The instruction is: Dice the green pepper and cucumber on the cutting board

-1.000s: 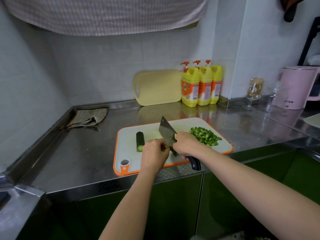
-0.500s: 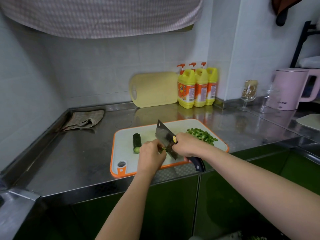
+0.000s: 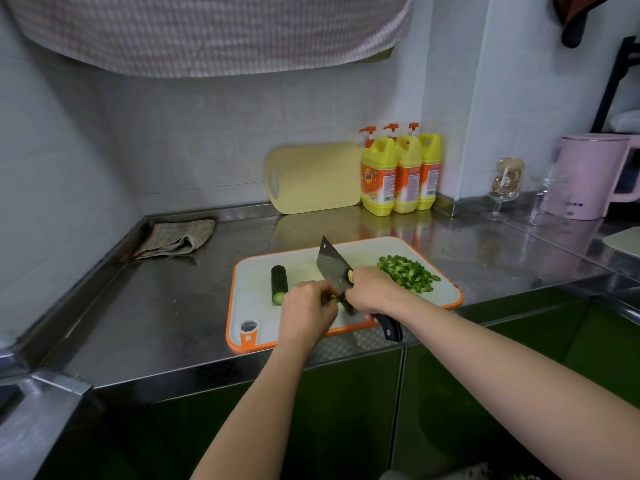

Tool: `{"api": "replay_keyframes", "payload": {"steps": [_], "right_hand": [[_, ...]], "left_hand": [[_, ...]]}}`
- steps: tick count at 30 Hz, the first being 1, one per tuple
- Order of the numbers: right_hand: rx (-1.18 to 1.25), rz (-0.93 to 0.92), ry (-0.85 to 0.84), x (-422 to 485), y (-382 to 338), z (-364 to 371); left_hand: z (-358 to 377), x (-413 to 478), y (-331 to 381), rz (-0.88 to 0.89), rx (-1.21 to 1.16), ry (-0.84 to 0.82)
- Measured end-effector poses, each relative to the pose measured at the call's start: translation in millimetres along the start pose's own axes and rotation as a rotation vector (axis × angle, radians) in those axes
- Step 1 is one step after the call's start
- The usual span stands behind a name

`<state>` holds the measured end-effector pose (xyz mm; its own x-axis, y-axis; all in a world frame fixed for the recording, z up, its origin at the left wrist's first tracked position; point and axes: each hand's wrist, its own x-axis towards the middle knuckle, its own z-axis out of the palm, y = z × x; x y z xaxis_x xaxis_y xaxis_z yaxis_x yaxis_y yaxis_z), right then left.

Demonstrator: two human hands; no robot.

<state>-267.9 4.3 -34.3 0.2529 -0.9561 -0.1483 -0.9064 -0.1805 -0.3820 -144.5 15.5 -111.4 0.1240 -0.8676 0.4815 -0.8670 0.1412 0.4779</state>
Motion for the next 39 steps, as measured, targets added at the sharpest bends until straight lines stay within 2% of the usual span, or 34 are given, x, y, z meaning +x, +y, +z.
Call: {"api": "replay_keyframes", "payload": {"steps": [8, 16, 22, 28, 35, 39], "right_hand": [[0.010, 0.035, -0.006, 0, 10, -5], [0.156, -0.052, 0.093, -2, 19, -10], [0.044, -0.042, -0.053, -18, 8, -12], [0.032, -0.035, -0.081, -13, 7, -14], [-0.030, -0.036, 0.023, -1, -3, 3], [0.066, -0.037, 0.080, 5, 3, 4]], "left_hand": [[-4, 0, -3, 0.033, 0.062, -0.004], [-2, -1, -3, 0.016, 0.007, 0.041], [-2, -2, -4, 0.019, 0.004, 0.058], [-5, -2, -2, 0.012, -0.019, 0.033], [-7, -3, 1, -0.004, -0.028, -0.023], [-8, -2, 0, -0.018, -0.050, -0.040]]}}
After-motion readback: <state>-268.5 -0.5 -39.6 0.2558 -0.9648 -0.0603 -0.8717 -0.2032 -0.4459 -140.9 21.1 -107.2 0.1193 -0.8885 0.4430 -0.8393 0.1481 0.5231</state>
